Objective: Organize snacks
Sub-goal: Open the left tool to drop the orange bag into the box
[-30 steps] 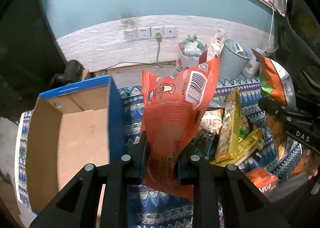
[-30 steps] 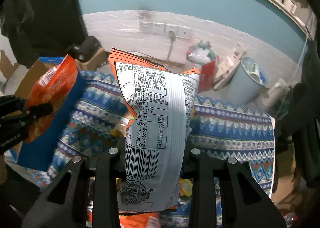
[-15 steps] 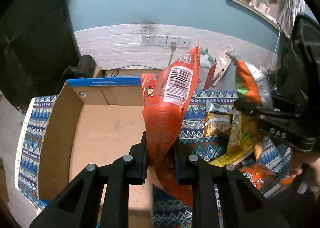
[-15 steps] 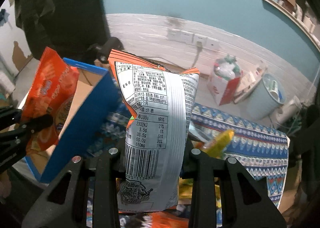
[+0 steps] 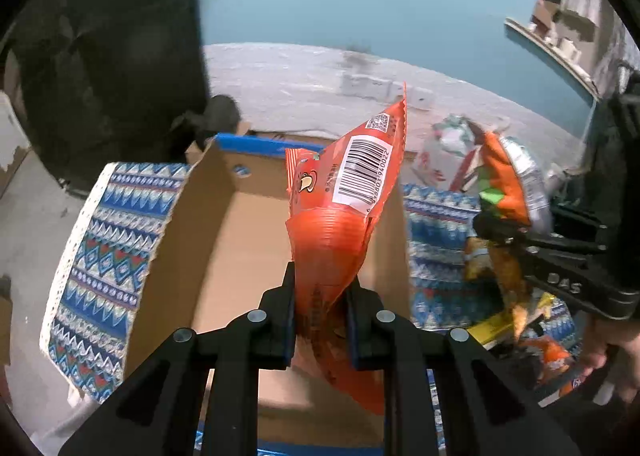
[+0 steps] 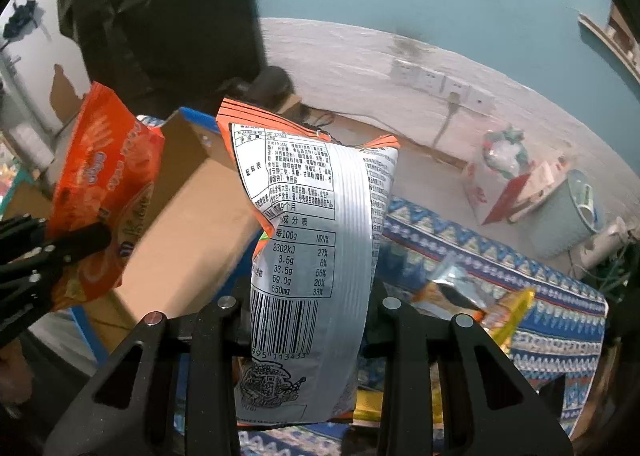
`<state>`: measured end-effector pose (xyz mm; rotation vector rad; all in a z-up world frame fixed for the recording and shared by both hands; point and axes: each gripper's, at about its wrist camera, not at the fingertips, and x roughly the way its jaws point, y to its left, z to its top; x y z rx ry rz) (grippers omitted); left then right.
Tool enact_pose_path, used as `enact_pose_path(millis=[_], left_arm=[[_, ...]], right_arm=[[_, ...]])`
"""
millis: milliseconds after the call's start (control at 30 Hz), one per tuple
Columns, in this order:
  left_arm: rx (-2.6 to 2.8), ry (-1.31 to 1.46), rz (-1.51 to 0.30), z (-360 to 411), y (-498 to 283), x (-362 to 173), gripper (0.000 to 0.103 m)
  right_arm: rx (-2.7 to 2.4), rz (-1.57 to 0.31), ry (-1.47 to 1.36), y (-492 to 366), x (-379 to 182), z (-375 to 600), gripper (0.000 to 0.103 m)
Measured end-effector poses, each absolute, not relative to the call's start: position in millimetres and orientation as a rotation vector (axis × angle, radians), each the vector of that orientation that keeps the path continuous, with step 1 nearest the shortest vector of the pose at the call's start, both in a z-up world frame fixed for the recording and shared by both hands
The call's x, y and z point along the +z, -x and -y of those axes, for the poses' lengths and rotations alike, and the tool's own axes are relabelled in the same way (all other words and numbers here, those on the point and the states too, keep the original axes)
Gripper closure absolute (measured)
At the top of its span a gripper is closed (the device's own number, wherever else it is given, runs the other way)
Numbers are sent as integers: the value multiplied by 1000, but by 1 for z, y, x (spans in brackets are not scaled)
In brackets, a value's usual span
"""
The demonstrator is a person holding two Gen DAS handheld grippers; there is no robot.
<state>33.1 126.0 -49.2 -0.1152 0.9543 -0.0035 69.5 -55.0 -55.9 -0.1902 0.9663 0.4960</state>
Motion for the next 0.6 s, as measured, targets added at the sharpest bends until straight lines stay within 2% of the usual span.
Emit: enact_pose_path(millis=[467,533,600], left_arm=[[131,163,-1095,-177,-36,-96,83],[132,163,-1108,-178,-36,-98,80],[132,147,-1105,-177,-35,-97,73]], right_arm=[[599,-979,198,-67,-58,-10,72],[611,-987,198,-67,-61,-18,72],[620,-1000,191,-70,-64,-22,72]])
